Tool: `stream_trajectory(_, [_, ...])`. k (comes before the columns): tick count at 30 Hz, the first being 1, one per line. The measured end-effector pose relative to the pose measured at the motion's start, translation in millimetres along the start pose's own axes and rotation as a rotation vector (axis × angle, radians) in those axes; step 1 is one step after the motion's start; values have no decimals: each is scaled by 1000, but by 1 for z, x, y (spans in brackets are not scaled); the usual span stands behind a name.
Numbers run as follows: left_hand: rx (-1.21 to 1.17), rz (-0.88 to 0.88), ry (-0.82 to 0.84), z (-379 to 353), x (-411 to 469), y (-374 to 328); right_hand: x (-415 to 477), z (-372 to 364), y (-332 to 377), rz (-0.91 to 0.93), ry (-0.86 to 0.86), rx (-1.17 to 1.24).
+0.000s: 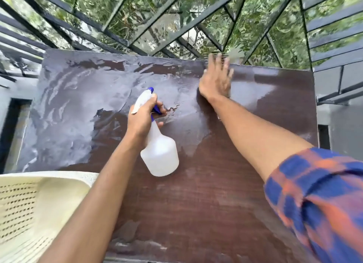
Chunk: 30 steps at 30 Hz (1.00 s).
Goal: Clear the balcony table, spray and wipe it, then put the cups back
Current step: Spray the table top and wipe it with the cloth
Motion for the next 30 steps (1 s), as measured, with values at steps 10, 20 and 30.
stream_trajectory(10, [1,-42,3,9,-2,-3,-78,-15,23,768,-18,-74])
stream_trajectory(20, [-47,-37,-10,33,-32,-1,-18,8,41,277,44,-27])
stream_trajectory(30, [-85,-1,-109,52,-63,12,-167,-28,5,1137,22,-127])
Point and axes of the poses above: each hand's wrist, its own x-axis towards the middle knuckle, its own z-axis out of the back of the hand, y = z × x, the point moved 1 cm from there along x, towards the middle knuckle, and after that the axes turned 15 degrees about -x, right-handed, at the moved point
